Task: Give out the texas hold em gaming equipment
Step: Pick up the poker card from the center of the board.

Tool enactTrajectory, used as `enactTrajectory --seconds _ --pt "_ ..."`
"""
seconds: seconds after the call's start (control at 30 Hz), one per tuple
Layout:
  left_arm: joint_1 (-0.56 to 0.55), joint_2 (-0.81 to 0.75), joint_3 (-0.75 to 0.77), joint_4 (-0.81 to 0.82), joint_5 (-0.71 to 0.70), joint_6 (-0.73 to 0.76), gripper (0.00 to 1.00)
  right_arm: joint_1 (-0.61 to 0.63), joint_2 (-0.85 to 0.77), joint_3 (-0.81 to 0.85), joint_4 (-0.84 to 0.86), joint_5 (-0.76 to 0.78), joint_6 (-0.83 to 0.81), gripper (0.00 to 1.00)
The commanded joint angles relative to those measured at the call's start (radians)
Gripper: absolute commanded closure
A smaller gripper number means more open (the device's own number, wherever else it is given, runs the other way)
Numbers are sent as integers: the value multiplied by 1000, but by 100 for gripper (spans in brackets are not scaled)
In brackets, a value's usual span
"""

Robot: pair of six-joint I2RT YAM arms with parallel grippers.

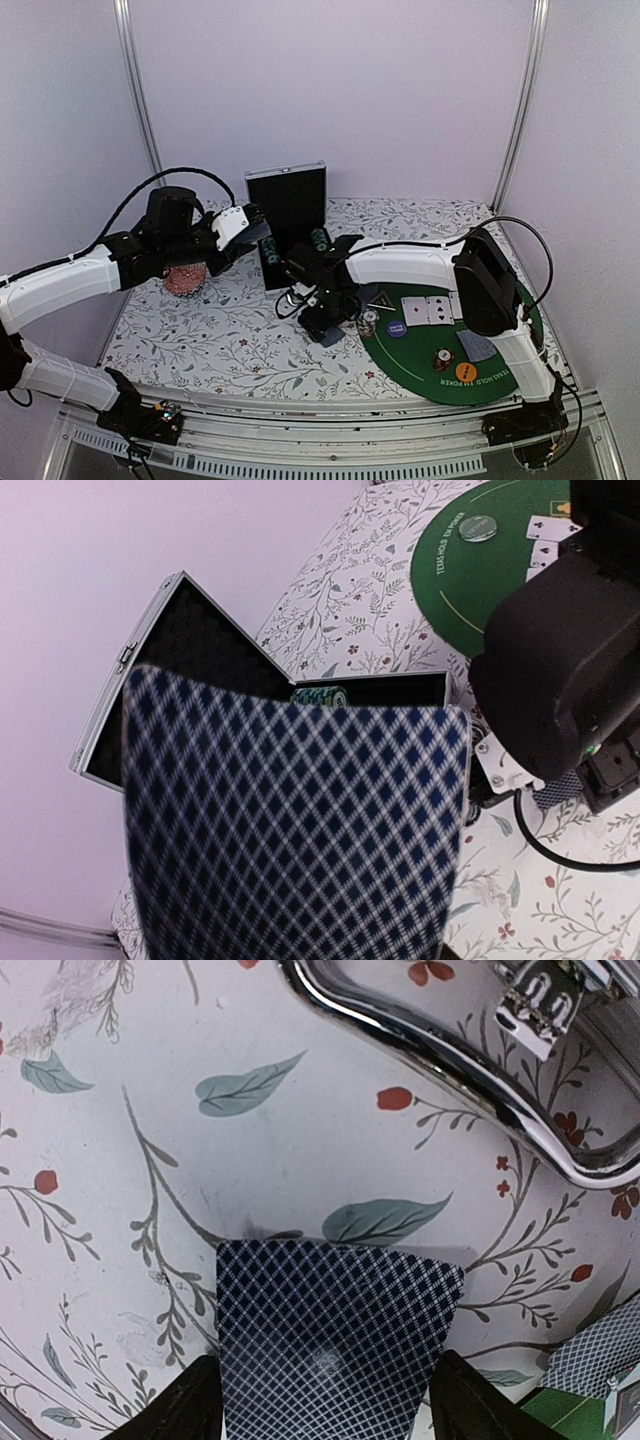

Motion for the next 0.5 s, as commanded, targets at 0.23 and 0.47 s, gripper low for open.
enactTrajectory --seconds 0.23,0.47 --pt "5 1 21 13 20 2 71 -5 31 29 -1 -56 0 42" --pt "5 2 21 13 19 4 71 -4 4 41 12 -57 -8 48"
